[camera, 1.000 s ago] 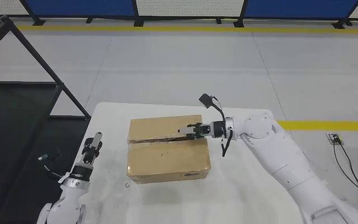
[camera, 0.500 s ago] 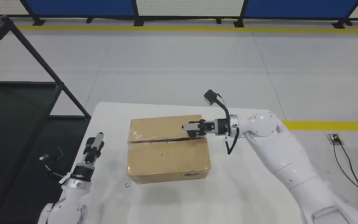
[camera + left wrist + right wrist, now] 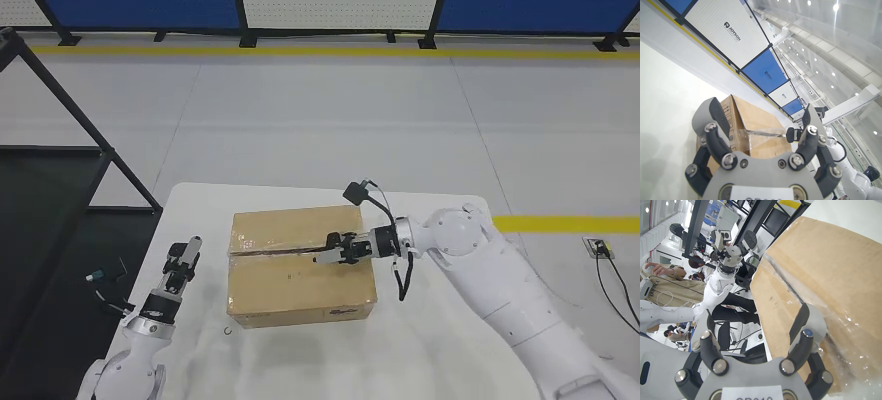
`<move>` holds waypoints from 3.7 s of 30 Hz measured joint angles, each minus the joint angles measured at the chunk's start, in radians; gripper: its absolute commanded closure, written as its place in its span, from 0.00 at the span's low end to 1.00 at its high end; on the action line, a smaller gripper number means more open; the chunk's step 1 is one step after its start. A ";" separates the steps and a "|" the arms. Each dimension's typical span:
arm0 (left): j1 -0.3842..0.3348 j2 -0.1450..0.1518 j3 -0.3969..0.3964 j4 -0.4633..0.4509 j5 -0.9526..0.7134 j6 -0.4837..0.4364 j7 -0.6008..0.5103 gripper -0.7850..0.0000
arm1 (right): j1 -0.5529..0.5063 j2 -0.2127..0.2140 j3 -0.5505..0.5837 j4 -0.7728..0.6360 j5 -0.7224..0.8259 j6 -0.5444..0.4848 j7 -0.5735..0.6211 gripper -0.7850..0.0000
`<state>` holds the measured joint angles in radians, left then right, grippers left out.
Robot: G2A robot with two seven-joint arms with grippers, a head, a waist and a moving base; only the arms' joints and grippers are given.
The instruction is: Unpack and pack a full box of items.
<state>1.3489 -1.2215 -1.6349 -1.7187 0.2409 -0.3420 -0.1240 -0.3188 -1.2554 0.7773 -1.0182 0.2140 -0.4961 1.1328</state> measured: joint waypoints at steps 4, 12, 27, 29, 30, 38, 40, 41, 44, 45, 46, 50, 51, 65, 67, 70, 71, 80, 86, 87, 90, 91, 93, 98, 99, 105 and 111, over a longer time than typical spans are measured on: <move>0.004 0.000 -0.003 0.000 -0.002 -0.003 0.002 0.00 | 0.006 -0.009 -0.006 0.014 -0.007 0.005 -0.037 0.00; 0.016 0.001 -0.012 -0.007 -0.005 -0.007 0.003 0.00 | 0.027 -0.026 -0.015 0.056 -0.045 0.038 -0.116 0.00; 0.022 0.003 -0.026 -0.002 -0.019 -0.018 -0.005 0.00 | 0.056 -0.050 -0.009 0.143 -0.036 0.157 -0.136 0.00; 0.022 0.003 -0.026 -0.001 -0.020 -0.018 -0.006 0.00 | 0.056 -0.047 -0.001 0.146 -0.039 0.170 -0.131 0.00; 0.022 0.003 -0.025 -0.001 -0.020 -0.019 -0.008 0.00 | 0.055 -0.045 0.006 0.145 -0.042 0.174 -0.128 0.00; 0.017 0.003 -0.020 -0.001 -0.019 -0.021 -0.011 0.00 | 0.016 -0.015 0.072 0.094 -0.049 0.193 -0.097 0.00; 0.015 0.003 -0.018 -0.001 -0.018 -0.021 -0.012 0.00 | 0.004 -0.006 0.090 0.076 -0.061 0.215 -0.089 0.00; 0.014 0.003 -0.017 -0.001 -0.018 -0.020 -0.012 0.00 | -0.002 -0.001 0.098 0.070 -0.066 0.225 -0.085 0.00; 0.013 0.003 -0.013 -0.001 -0.015 -0.021 -0.012 0.00 | -0.022 0.011 0.123 0.048 -0.075 0.257 -0.073 0.00; 0.012 0.003 -0.012 -0.001 -0.014 -0.021 -0.011 0.00 | -0.030 0.016 0.132 0.041 -0.077 0.267 -0.063 0.00; 0.011 0.003 -0.011 -0.001 -0.014 -0.020 -0.010 0.00 | -0.035 0.020 0.138 0.036 -0.081 0.277 -0.055 0.00; 0.009 0.003 -0.008 -0.001 -0.011 -0.019 -0.010 0.00 | -0.061 0.034 0.169 0.009 -0.082 0.301 -0.030 0.00; 0.008 0.003 -0.006 0.000 -0.011 -0.018 -0.011 0.00 | -0.071 0.038 0.182 -0.003 -0.071 0.294 -0.029 0.00; 0.012 0.003 -0.006 0.000 -0.010 -0.019 0.002 0.00 | -0.050 0.004 0.124 0.023 0.064 0.295 0.025 0.00; 0.016 0.003 -0.011 0.000 -0.013 -0.020 0.003 0.00 | -0.029 -0.010 0.100 0.056 0.079 0.291 0.026 0.00; 0.018 0.003 -0.014 0.001 -0.015 -0.020 0.003 0.00 | -0.001 -0.029 0.071 0.095 0.094 0.274 0.017 0.00; 0.019 0.003 -0.014 0.000 -0.016 -0.020 0.003 0.00 | 0.004 -0.035 0.065 0.103 0.101 0.262 0.013 0.00; 0.023 0.004 -0.019 0.001 -0.020 -0.027 0.002 0.00 | 0.053 -0.077 0.006 0.188 0.107 0.270 -0.002 0.00; 0.033 0.005 -0.040 0.010 -0.035 -0.031 0.007 0.00 | 0.073 -0.112 -0.033 0.233 0.111 0.242 -0.048 0.00; 0.035 0.006 -0.045 0.012 -0.038 -0.032 0.008 0.00 | 0.077 -0.120 -0.041 0.243 0.115 0.238 -0.048 0.00; 0.040 0.006 -0.054 0.016 -0.045 -0.034 0.009 0.00 | 0.088 -0.141 -0.059 0.265 0.139 0.227 -0.034 0.00; 0.041 0.007 -0.057 0.017 -0.047 -0.035 0.009 0.00 | 0.092 -0.147 -0.064 0.273 0.148 0.223 -0.028 0.00; 0.043 0.007 -0.061 0.017 -0.050 -0.035 0.008 0.00 | 0.102 -0.162 -0.075 0.293 0.162 0.216 -0.023 0.00; 0.047 0.007 -0.067 0.018 -0.056 -0.037 0.007 0.00 | 0.124 -0.200 -0.106 0.336 0.182 0.211 -0.032 0.00; 0.048 0.007 -0.069 0.018 -0.059 -0.039 0.009 0.00 | 0.129 -0.210 -0.113 0.348 0.186 0.208 -0.034 0.00; 0.060 0.008 -0.086 0.023 -0.076 -0.051 0.015 0.00 | 0.154 -0.258 -0.141 0.412 0.210 0.197 -0.044 0.00; 0.069 0.009 -0.103 0.028 -0.093 -0.059 0.014 0.00 | 0.176 -0.306 -0.165 0.466 0.219 0.168 -0.064 0.00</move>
<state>1.4177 -1.2123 -1.7381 -1.6903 0.1483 -0.4014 -0.1102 -0.1426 -1.5612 0.6127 -0.5521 0.4327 -0.3282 1.0692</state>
